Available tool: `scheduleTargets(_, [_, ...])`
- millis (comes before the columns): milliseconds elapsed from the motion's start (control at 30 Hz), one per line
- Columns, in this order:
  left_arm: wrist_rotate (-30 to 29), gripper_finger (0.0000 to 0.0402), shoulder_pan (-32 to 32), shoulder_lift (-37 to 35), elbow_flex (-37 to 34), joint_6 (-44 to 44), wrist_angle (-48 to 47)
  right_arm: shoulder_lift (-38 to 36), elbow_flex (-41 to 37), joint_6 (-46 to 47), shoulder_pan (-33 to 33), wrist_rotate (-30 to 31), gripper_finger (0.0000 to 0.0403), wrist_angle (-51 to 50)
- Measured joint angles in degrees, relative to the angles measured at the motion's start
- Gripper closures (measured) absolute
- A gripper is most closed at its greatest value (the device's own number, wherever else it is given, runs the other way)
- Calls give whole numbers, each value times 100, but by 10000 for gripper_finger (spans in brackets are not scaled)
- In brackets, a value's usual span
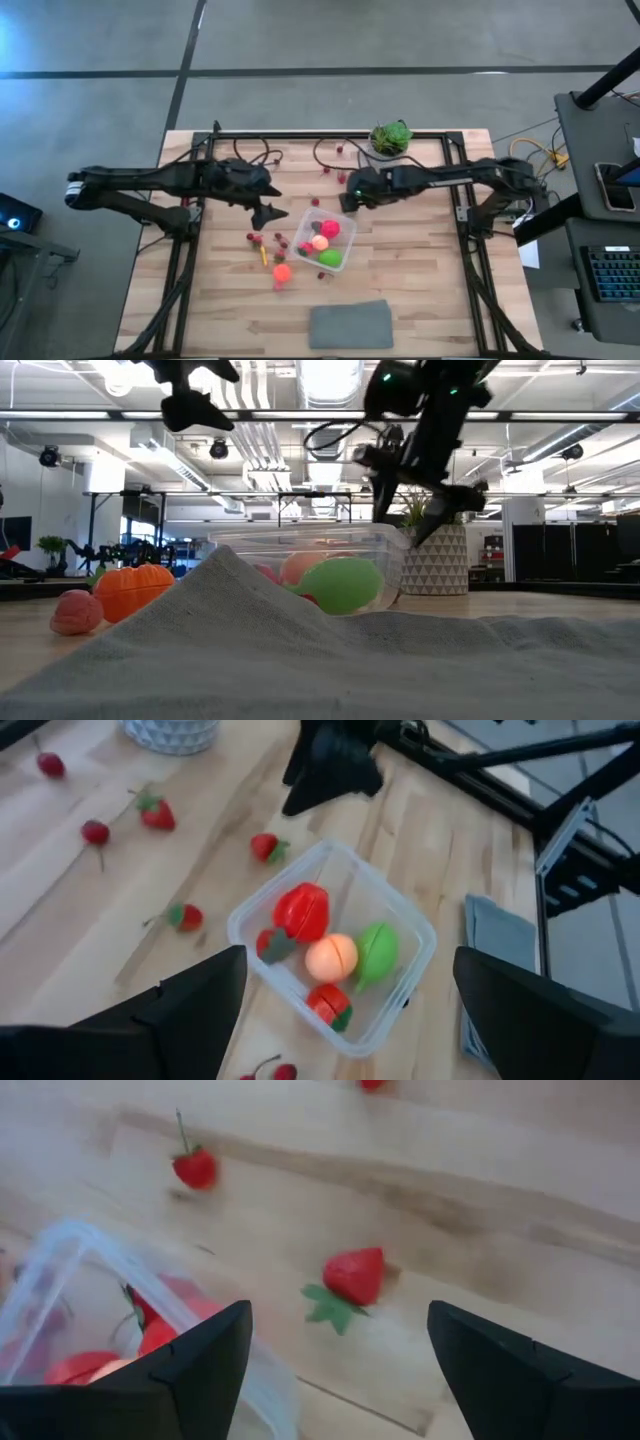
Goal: Pick and placing Produce into tupperware
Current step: Put the red strawberry into the transparent container
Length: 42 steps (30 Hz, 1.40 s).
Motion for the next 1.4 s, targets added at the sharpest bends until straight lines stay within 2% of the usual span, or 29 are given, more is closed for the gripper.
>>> scheduleTargets(200, [-96,61,0,-66,-31,-5,-47,796,436,-270,-125,-436,110,-170])
scheduleTargets(400, [-95,61,-50,41,-33,-6,-78,1219,542,-365,-274,-728,111,-179])
scheduleTargets(600, [-93,61,-118,139,-34,0,-43,1345,503,-396,-364,-730,117,-169])
scheduleTargets(967, [-93,61,-116,267,-38,5,-59,1676,535,-484,-404,-705,153,-81])
scheduleTargets(1400, [-91,61,-111,300,-40,9,-53,1658,691,-793,-435,-533,194,14])
